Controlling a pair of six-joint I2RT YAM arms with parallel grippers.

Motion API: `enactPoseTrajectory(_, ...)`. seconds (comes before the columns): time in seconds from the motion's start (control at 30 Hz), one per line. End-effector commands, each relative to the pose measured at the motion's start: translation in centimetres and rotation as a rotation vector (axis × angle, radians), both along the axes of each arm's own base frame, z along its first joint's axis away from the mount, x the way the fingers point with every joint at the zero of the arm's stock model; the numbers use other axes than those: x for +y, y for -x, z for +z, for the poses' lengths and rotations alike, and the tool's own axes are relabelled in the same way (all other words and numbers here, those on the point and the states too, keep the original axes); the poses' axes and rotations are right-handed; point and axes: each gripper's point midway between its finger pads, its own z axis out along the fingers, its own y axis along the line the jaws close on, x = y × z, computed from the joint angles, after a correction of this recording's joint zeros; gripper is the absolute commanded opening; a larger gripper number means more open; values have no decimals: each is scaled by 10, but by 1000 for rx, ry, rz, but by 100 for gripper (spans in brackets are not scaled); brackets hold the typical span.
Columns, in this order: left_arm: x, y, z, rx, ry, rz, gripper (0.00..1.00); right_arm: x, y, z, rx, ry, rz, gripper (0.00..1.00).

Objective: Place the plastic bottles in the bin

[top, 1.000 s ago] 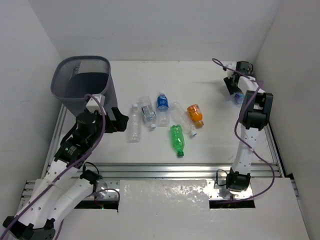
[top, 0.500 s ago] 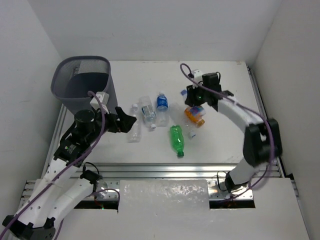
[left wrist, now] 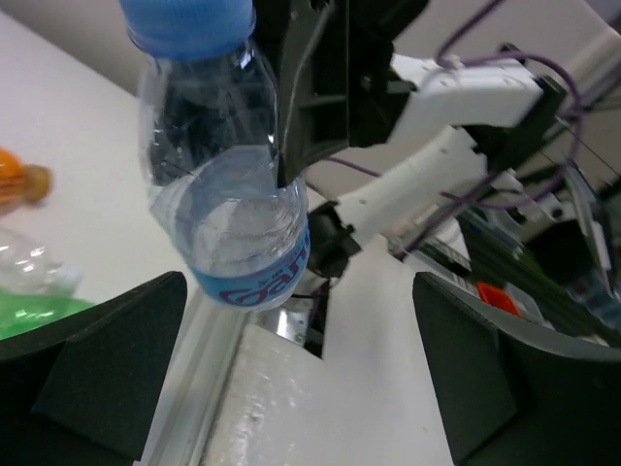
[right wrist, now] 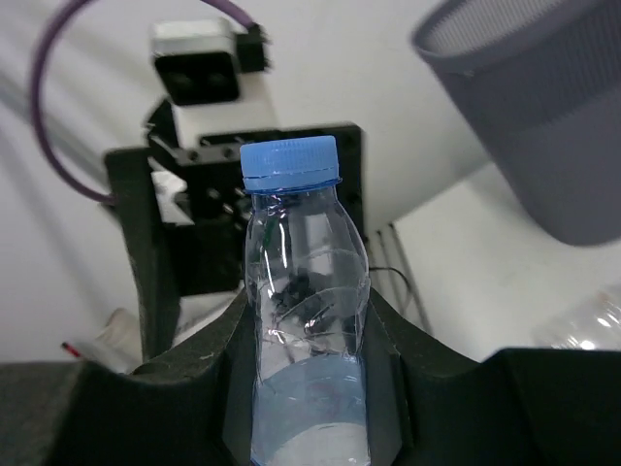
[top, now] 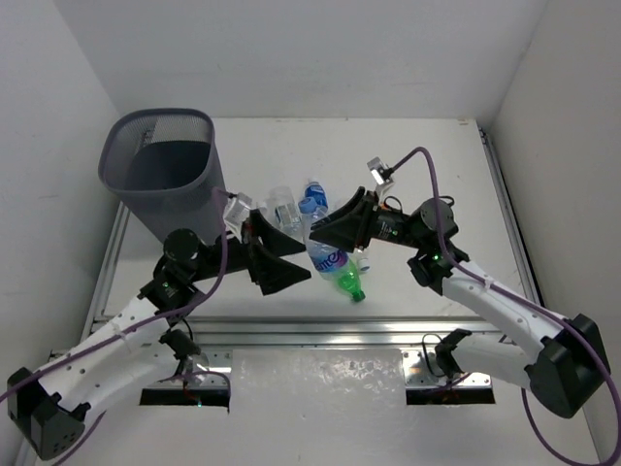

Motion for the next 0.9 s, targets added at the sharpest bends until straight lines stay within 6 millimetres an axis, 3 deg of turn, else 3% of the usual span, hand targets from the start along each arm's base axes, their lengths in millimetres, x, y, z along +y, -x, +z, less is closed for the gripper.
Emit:
enactPoseTrajectory(0.0, -19, 13, 30, -99, 66, -52, 100, -1, 33, 65, -126, -160, 82, 5)
enactPoseTrajectory(0.1, -25, 1, 25, -88, 29, 8, 97, 6, 45, 72, -135, -181, 116, 5)
enactPoseTrajectory(0.2, -27, 0, 29, -98, 41, 13, 83, 16, 53, 73, -136, -194, 146, 6)
enactPoseTrajectory(0.3, -24, 6, 46, -135, 96, -1, 35, 21, 51, 70, -120, -221, 153, 10)
enactPoseTrajectory(0.47, -17, 1, 67, -182, 111, 61, 5, 21, 50, 72, -121, -261, 152, 20)
enactPoseTrajectory(0.5, -12, -5, 76, -200, 118, 110, 0, 20, 51, 73, -127, -264, 153, 40)
enactPoseTrajectory(0.53, -8, -12, 79, -190, 112, 161, 0, 17, 47, 73, -135, -259, 135, 74)
enactPoseTrajectory(0.57, 6, -39, 66, -108, 56, 332, 0, 11, 40, 70, -111, -233, 89, 99)
enactPoseTrajectory(0.6, 18, -55, 63, -66, 26, 444, 0, 6, 31, 68, -98, -208, 33, 99)
enactPoseTrajectory(0.63, 34, -66, 77, -39, 21, 554, 0, -7, 8, 60, -123, -153, -85, 99)
enactPoseTrajectory(0.67, 68, -92, 43, 77, -116, 796, 0, -24, -22, 66, -105, -138, -281, 99)
enactPoseTrajectory(0.7, 89, -98, 64, 115, -88, 910, 0, -47, -41, 41, -86, 18, -450, 99)
enactPoseTrajectory(0.73, 106, -102, 65, 133, -125, 1000, 0, -67, -57, 33, -79, 88, -592, 99)
enactPoseTrajectory(0.77, 134, -111, 45, 166, -256, 1171, 0, -101, -81, 35, -66, 130, -822, 99)
enactPoseTrajectory(0.8, 152, -112, 70, 175, -237, 1265, 0, -123, -85, 18, -82, 256, -908, 99)
enactPoseTrajectory(0.87, 194, -118, 57, 196, -429, 1507, 0, -145, -93, 15, -88, 359, -999, 99)
